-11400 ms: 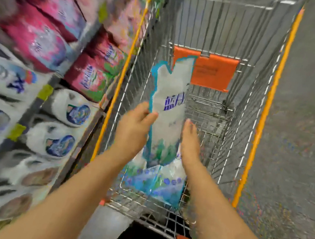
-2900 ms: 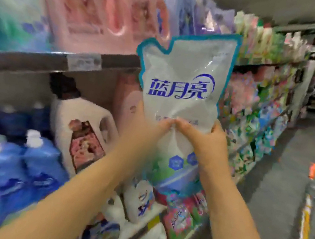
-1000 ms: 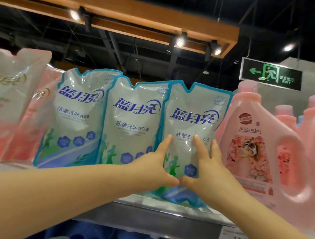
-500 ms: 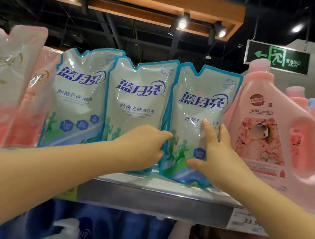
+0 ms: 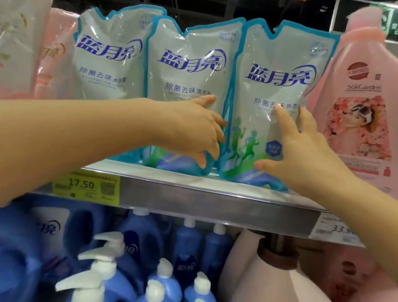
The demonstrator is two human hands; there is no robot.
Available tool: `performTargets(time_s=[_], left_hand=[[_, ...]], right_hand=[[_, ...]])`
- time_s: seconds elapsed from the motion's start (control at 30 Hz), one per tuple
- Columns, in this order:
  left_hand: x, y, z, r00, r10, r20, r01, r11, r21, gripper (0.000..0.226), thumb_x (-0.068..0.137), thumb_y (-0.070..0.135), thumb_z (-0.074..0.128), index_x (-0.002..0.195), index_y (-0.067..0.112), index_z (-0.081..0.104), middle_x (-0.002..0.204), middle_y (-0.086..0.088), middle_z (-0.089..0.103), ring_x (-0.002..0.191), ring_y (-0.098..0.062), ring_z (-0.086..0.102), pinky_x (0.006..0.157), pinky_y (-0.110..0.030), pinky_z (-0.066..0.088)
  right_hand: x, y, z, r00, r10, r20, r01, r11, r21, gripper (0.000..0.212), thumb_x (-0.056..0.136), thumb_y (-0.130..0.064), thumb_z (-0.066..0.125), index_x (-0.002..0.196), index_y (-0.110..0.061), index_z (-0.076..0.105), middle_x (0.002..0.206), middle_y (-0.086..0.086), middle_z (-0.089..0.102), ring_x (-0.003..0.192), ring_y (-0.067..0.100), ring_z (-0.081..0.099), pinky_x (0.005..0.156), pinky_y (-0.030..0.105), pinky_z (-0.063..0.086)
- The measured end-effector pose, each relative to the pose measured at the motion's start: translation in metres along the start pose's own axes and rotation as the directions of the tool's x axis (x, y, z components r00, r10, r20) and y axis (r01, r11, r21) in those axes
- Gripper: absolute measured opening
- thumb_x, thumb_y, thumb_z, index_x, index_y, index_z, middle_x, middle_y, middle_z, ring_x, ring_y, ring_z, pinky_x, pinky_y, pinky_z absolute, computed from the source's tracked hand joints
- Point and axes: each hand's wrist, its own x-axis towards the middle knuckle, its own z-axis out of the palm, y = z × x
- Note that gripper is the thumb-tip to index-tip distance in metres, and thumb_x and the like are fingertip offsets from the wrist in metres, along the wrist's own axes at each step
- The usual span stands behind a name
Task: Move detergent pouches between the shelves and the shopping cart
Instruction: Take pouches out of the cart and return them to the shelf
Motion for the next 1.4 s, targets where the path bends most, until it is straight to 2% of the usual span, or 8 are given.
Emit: performTargets(time_s=[0.23, 0.4, 0.6, 0.73, 0.97, 1.07, 1.23, 1.4], left_hand=[[0.011, 0.001, 0.002, 1.0, 0.006, -0.031, -0.009, 0.995, -0.104, 0.035, 0.094, 0.046, 0.039, 0.122, 0.037, 0.058, 0.141, 0.015, 0.043, 0.145, -0.017, 0.011, 0.112, -0.056, -0.003], [0.009, -0.001, 0.008, 0.997, 0.027, -0.075, -0.033, 0.996, -0.084, 0.037, 0.094, 0.047, 0.038, 0.126, 0.038, 0.055, 0.142, 0.014, 0.043, 0.144, -0.018, 0.013, 0.111, -0.058, -0.003], [-0.001, -0.001, 0.01, 0.995, 0.01, -0.098, -0.022, 0.993, -0.119, 0.039, 0.094, 0.046, 0.037, 0.127, 0.033, 0.055, 0.143, 0.012, 0.041, 0.142, -0.012, 0.019, 0.114, -0.05, -0.005], [-0.006, -0.003, 0.011, 0.993, 0.027, -0.113, -0.041, 0.991, -0.124, 0.036, 0.094, 0.046, 0.039, 0.124, 0.037, 0.056, 0.142, 0.013, 0.04, 0.14, -0.012, 0.021, 0.114, -0.05, -0.006], [-0.006, -0.006, 0.004, 0.986, 0.051, -0.159, -0.065, 0.995, -0.082, 0.04, 0.093, 0.045, 0.042, 0.131, 0.033, 0.05, 0.14, 0.01, 0.045, 0.136, -0.014, 0.032, 0.115, -0.048, 0.005], [-0.016, -0.009, -0.005, 0.966, -0.02, -0.259, -0.017, 0.99, -0.141, 0.038, 0.097, 0.037, 0.041, 0.134, 0.031, 0.046, 0.139, 0.008, 0.046, 0.133, -0.013, 0.039, 0.116, -0.044, 0.009], [-0.048, -0.005, -0.013, 0.896, -0.197, -0.399, 0.094, 0.96, -0.264, 0.037, 0.099, 0.025, 0.039, 0.135, 0.031, 0.044, 0.14, 0.008, 0.047, 0.127, -0.014, 0.046, 0.114, -0.042, 0.016], [-0.082, 0.006, -0.012, 0.799, -0.338, -0.497, 0.118, 0.899, -0.421, 0.036, 0.099, 0.023, 0.038, 0.134, 0.026, 0.046, 0.135, 0.004, 0.053, 0.119, -0.018, 0.052, 0.101, -0.035, 0.034]], right_hand=[[0.0, 0.0, 0.003, 1.0, 0.014, -0.009, -0.014, 1.0, -0.006, 0.1, 0.079, -0.042, 0.07, 0.148, -0.038, -0.001, 0.158, 0.006, -0.01, 0.138, 0.039, 0.023, 0.111, 0.044, 0.026], [-0.002, -0.004, 0.003, 1.0, 0.023, -0.009, -0.023, 1.0, -0.002, 0.099, 0.08, -0.042, 0.069, 0.148, -0.039, -0.002, 0.158, 0.004, -0.009, 0.139, 0.038, 0.021, 0.111, 0.043, 0.025], [-0.002, -0.007, -0.001, 0.999, 0.029, 0.027, -0.028, 0.999, -0.021, 0.098, 0.08, -0.042, 0.069, 0.148, -0.037, -0.001, 0.158, 0.006, -0.009, 0.14, 0.037, 0.02, 0.111, 0.044, 0.026], [-0.002, -0.01, -0.005, 0.998, 0.047, 0.05, -0.045, 0.998, -0.037, 0.1, 0.079, -0.042, 0.071, 0.148, -0.037, -0.001, 0.158, 0.007, -0.01, 0.139, 0.038, 0.021, 0.111, 0.046, 0.027], [-0.008, -0.021, -0.012, 0.992, 0.106, 0.071, -0.105, 0.994, -0.017, 0.1, 0.08, -0.038, 0.07, 0.149, -0.035, -0.001, 0.158, 0.006, -0.011, 0.14, 0.038, 0.021, 0.11, 0.046, 0.029], [-0.014, -0.031, -0.02, 0.993, 0.113, 0.037, -0.113, 0.994, 0.002, 0.095, 0.082, -0.037, 0.068, 0.15, -0.031, 0.001, 0.158, 0.006, -0.006, 0.142, 0.034, 0.019, 0.111, 0.045, 0.027], [-0.041, -0.058, -0.035, 0.995, 0.091, -0.047, -0.09, 0.996, 0.018, 0.081, 0.086, -0.037, 0.062, 0.15, -0.025, 0.013, 0.155, 0.003, 0.017, 0.139, 0.029, 0.025, 0.112, 0.046, 0.028], [-0.083, -0.081, -0.047, 0.988, 0.084, -0.132, -0.076, 0.995, 0.066, 0.07, 0.089, -0.032, 0.058, 0.148, -0.023, 0.022, 0.152, 0.002, 0.029, 0.136, 0.027, 0.032, 0.111, 0.045, 0.029]])
